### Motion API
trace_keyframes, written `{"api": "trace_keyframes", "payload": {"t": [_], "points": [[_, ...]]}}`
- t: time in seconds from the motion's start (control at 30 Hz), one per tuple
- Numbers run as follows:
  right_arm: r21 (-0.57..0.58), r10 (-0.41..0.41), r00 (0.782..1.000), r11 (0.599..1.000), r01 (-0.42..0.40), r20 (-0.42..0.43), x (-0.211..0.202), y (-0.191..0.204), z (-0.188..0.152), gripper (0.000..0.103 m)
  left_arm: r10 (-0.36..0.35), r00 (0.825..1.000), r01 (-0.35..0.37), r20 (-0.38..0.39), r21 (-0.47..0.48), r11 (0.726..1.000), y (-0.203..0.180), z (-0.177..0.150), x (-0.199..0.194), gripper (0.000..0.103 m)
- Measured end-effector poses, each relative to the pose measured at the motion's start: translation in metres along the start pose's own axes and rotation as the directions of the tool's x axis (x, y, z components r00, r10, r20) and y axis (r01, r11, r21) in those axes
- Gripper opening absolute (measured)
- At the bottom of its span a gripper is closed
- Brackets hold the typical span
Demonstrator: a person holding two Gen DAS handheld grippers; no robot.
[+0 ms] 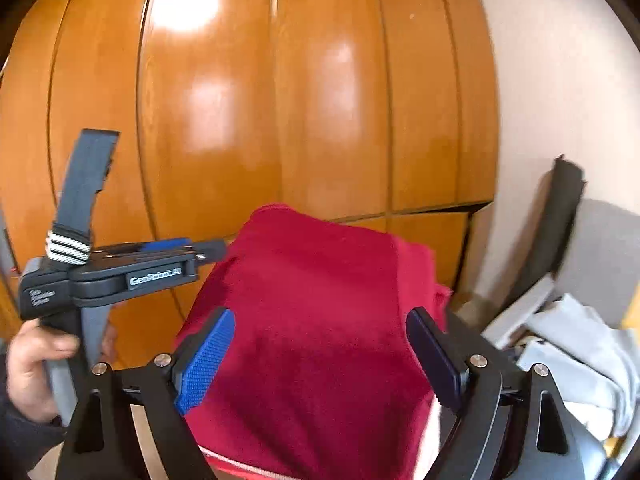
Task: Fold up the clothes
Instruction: 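Carry the sweater with both grippers and lower it onto the folded clothes stack, then open both grippers and release the sweater on the stack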
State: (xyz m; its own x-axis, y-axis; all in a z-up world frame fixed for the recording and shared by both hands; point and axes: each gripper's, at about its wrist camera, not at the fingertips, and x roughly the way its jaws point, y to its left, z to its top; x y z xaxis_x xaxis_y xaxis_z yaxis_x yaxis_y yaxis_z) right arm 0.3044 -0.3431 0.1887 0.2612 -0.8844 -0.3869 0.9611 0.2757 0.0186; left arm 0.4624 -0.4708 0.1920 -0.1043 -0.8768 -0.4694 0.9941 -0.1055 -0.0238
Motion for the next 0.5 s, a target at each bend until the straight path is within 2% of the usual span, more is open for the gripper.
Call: {"api": "trace_keyframes", "payload": {"t": [0.03, 0.1, 0.17, 0.27, 0.33, 0.43, 0.5], "points": [[0.0, -0.011, 1.0, 1.0, 0.011, 0.008, -0.004, 0.002, -0.002, 0.093, 0.055, 0.998, -0.056, 0.027, 0.02, 0.998, -0.004, -0.003, -0.013, 0.058], [-0.001, -0.032, 0.999, 0.999, 0.032, 0.023, -0.011, 0.005, -0.006, 0.102, 0.096, 0.993, -0.098, 0.07, 0.025, 0.995, -0.01, -0.012, -0.035, 0.058], [-0.002, -0.053, 0.998, 0.999, 0.053, 0.038, -0.019, 0.009, -0.009, 0.103, 0.073, 0.994, -0.075, 0.086, 0.021, 0.997, -0.014, -0.024, -0.053, 0.058], [-0.002, -0.085, 0.995, 0.996, 0.085, 0.06, -0.03, 0.014, -0.015, 0.103, 0.01, 0.998, -0.01, 0.055, -0.007, 1.0, -0.014, -0.038, -0.069, 0.057], [-0.001, -0.106, 0.992, 0.994, 0.106, 0.075, -0.037, 0.018, -0.019, 0.103, -0.032, 0.999, 0.033, 0.04, -0.007, 0.999, -0.013, -0.047, -0.078, 0.051], [0.004, -0.146, 0.985, 0.989, 0.146, 0.092, -0.048, 0.024, -0.028, 0.103, -0.018, 0.999, 0.019, 0.044, -0.023, 1.0, -0.008, -0.057, -0.088, 0.051], [0.019, -0.162, 0.985, 0.987, 0.161, 0.061, -0.05, 0.025, -0.033, 0.103, -0.014, 0.998, 0.016, 0.055, -0.044, 0.999, -0.004, -0.062, -0.095, 0.051]]}}
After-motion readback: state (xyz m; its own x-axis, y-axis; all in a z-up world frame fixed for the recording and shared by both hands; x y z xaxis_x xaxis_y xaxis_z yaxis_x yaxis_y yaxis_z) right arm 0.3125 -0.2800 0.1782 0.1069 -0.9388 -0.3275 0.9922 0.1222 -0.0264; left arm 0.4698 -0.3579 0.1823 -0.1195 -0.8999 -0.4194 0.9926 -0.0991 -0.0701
